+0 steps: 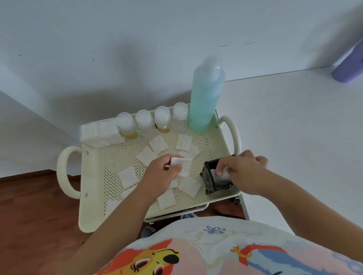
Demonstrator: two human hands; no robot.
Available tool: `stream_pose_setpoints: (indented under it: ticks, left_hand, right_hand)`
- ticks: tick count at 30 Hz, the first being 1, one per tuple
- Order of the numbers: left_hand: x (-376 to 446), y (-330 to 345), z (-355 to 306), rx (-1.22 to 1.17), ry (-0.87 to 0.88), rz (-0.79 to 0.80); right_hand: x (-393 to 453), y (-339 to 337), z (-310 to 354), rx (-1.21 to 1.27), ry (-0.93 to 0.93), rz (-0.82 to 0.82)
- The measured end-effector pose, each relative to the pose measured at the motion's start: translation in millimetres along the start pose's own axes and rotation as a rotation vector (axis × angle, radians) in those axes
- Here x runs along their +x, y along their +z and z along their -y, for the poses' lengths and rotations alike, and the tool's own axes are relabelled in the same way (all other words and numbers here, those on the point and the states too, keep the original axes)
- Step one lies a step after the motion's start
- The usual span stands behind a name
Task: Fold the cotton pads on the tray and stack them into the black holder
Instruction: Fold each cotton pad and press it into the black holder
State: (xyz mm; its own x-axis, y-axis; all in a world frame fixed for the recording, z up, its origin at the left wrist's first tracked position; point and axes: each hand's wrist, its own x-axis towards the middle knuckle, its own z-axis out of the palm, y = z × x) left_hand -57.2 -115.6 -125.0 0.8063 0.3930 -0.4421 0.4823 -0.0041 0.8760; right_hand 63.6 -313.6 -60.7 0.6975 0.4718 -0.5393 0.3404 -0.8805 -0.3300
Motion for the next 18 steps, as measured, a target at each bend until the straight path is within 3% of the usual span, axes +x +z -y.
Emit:
stream_pose_setpoints:
  ticks: [5, 12, 15, 18]
  left_hand:
    - [-1, 3, -4, 0.003, -0.002, -0.012]
    - [-8, 5, -25, -0.167, 0.017, 0.002]
    - [-10, 14, -43, -0.281, 0.026, 0.035]
    - [-12, 31, -59, -0.3, 0.063, 0.1]
  right_hand:
    - [-2, 8, 2, -0.248, -0.11, -0.027]
    - [-29, -22, 0, -0.385, -0.19, -0.303]
    - [-35, -42, 3, -0.01, -0.277, -0.374]
    - [-32, -43, 11, 0.492, -0.26, -0.173]
